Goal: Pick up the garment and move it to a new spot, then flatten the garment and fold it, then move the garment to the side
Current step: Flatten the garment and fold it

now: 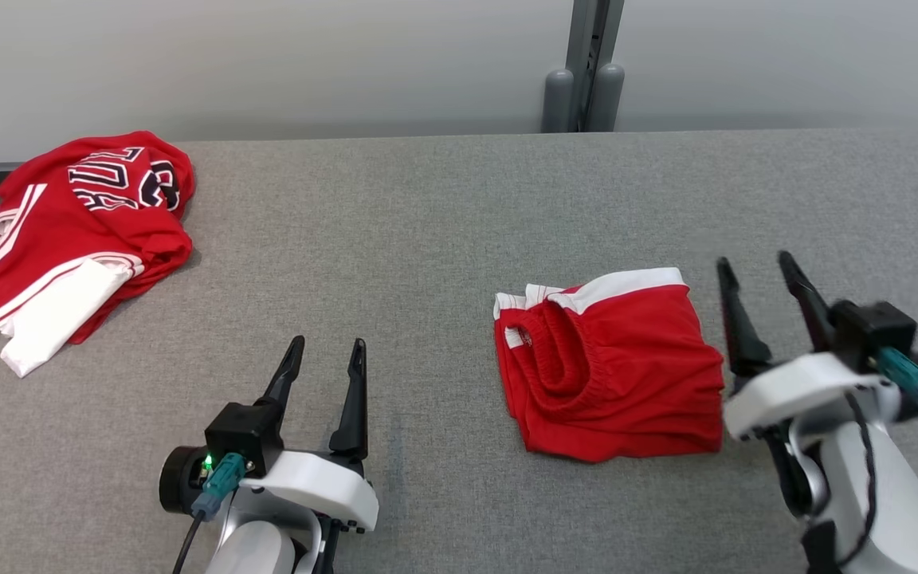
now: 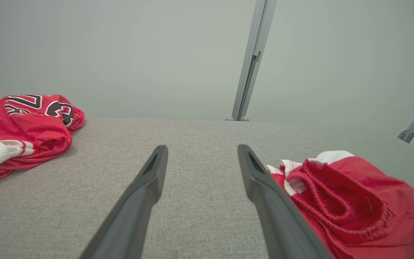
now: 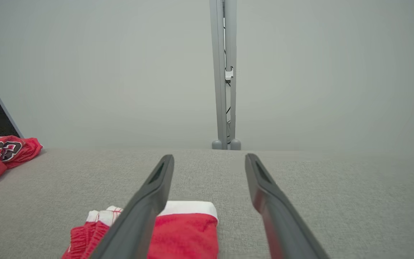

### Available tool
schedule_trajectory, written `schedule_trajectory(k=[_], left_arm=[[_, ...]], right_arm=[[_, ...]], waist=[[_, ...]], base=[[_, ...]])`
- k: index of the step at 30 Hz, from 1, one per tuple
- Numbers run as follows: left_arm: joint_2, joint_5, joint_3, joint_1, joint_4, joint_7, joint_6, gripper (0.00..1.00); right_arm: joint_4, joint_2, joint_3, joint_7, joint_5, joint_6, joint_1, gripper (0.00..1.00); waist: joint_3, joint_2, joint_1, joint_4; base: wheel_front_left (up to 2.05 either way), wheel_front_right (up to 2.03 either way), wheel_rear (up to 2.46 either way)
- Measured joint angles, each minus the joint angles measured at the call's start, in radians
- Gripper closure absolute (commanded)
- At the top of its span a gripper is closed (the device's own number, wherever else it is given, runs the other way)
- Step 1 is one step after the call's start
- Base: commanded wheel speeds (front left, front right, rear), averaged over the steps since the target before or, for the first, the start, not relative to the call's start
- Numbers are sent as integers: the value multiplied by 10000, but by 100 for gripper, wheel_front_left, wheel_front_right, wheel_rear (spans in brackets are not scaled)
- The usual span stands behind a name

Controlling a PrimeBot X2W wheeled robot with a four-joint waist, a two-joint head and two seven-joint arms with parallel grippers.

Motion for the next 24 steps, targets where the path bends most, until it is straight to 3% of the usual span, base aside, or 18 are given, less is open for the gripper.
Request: schedule_trajectory(k=[5,14,24], left_arm=[[2,50,-29,186,-105,0,23,0],[2,96,345,875,-533,0,48,0],[2,75,640,1415,-924,0,203,0]], right_arm=[[-1599,-6,-865,-42,-280,0,1501,0],[-4132,2,-849,-48,6,0,3762,0],[-4422,-2,-773,-48,205,0,4148,0]], waist=[[-32,0,0,71],[-162,0,0,-14],[-314,0,0,-141]], base=[[0,0,0],[0,0,0],[0,0,0]])
